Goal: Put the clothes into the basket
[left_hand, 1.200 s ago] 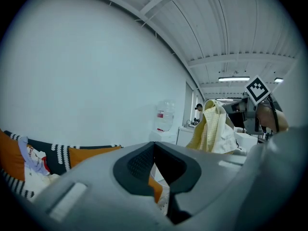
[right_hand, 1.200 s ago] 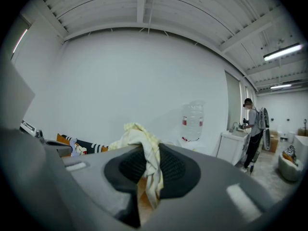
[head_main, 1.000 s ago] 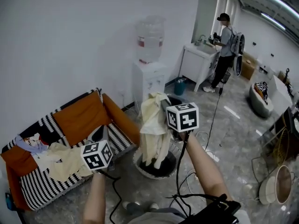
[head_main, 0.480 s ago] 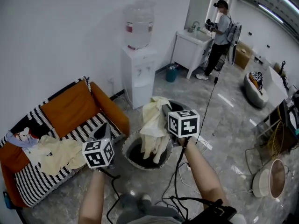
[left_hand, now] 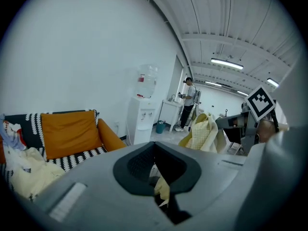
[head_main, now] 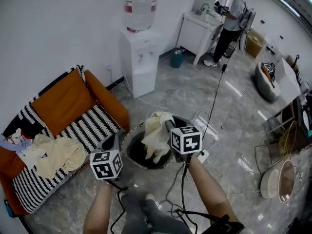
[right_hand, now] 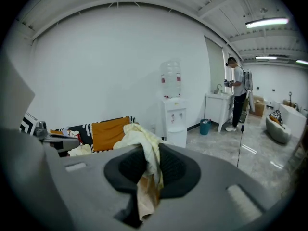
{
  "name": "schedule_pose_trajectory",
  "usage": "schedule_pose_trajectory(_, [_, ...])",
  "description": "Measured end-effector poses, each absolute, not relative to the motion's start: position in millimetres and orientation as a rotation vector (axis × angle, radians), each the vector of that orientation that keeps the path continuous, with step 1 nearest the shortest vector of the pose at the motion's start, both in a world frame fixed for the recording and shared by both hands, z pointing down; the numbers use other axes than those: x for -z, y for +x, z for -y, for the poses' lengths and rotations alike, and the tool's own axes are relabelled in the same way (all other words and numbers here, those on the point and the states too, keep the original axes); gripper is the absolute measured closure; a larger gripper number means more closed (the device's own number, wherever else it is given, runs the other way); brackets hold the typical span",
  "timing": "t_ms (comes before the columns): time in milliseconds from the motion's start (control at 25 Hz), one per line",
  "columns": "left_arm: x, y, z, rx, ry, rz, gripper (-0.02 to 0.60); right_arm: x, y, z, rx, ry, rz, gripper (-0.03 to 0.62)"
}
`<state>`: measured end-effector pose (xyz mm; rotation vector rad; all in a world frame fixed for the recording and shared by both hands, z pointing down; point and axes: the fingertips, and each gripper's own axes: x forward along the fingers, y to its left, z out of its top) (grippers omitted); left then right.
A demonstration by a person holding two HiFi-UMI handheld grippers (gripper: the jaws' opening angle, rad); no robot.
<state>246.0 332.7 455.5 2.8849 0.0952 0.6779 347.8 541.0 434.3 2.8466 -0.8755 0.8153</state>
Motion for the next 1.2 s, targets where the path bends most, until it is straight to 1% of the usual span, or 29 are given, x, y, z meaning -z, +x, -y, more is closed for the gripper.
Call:
schedule_pose_trajectory(400, [-535.7, 265.3, -336.5, -0.847, 2.830, -0.114, 0.575, -548.8, 353.3, -538.7, -1.061, 2.800, 0.822, 0.531])
schedule_pose_trajectory(720, [-620.0, 254.6, -338.3, -1.000, 2.706, -0.066, 0.575, -635.4, 340.0, -543.5, -1.271, 2.741, 0.750, 0.525])
schedule_pose_trajectory(920, [-649.0, 262.5, -341.7, -1.067, 2.693, -0.093, 0.575, -679.3, 335.2, -550.1, -1.428, 2.707, 0.667, 0.480])
schedule_pose_trajectory(1000, [-654.3, 265.9, -341.7, -1.069, 2.691, -0.092, 0.575, -682.8, 338.5, -551.7, -1.416, 2.725, 0.626, 0.437])
schedule_pose_trajectory(1200, [-662.1, 264.7, -343.2, -1.076, 2.656, -0.035, 0.575, -683.5, 341.6, -553.8, -1.426, 2.735, 0.623, 0.433])
